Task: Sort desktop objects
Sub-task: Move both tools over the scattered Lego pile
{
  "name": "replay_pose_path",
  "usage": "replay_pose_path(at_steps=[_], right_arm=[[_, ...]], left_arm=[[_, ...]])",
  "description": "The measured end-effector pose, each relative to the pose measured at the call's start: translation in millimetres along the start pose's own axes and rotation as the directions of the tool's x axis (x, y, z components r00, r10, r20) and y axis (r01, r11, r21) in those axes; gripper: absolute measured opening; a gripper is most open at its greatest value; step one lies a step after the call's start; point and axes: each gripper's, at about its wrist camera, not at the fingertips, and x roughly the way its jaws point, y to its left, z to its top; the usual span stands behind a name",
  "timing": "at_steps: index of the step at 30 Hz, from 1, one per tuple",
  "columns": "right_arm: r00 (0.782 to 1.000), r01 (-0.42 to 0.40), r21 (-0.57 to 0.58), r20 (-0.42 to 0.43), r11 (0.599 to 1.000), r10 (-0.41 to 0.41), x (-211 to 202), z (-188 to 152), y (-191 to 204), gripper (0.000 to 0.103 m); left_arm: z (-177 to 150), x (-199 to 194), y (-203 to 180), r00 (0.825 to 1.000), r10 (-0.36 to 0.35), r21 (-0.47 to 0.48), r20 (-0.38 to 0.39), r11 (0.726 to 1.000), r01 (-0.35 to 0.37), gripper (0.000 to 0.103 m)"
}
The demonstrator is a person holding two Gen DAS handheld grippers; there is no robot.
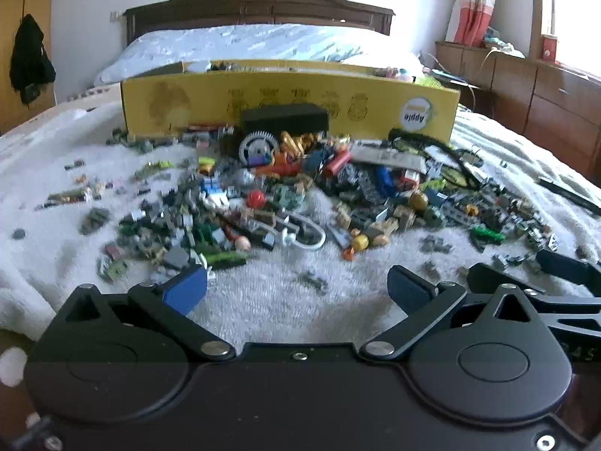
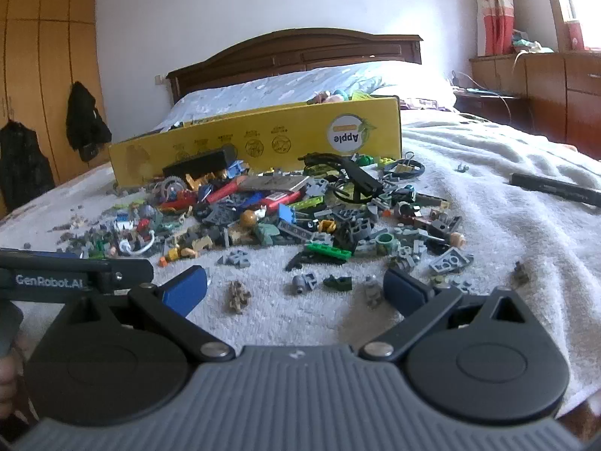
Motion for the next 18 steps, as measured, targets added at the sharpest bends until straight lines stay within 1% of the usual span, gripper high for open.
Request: replay_pose_path(at_steps=[3,6,12,16,18], right_arm=[[1.0,0.004,-0.017,0.009,1.0,-0.003,-1,-4,1,0.103],[1.0,-0.003,-0.023,0.022,1.0,0.003,-1,-9,0,0.103],[0.999,-0.016,-0.024,0.039,1.0,0.017,-1,-17,-4,0.103],[1.0,0.002,-0.07,0.027,0.998,0.0,3,-21,1,0.103],[1.0,0.005,-0.074,0.02,0.997,-0.004,4,-21,3,0.103]], left_arm=[[-6,2,-1,1.0,0.01,0.028,0.026,1.0,-0.011,0.102],[-8,3,0,0.999,0.003,0.049,0.042,0.999,-0.005,0.102],[-13,10,6,0.999,-0.026,0.024,0.033,0.999,0.026,0.102],[-13,13,6,0.999,-0.031,0.022,0.008,0.999,0.031,0.103],[-12,14,7,0.999,-0.036,0.018,-0.002,0.999,0.036,0.103]])
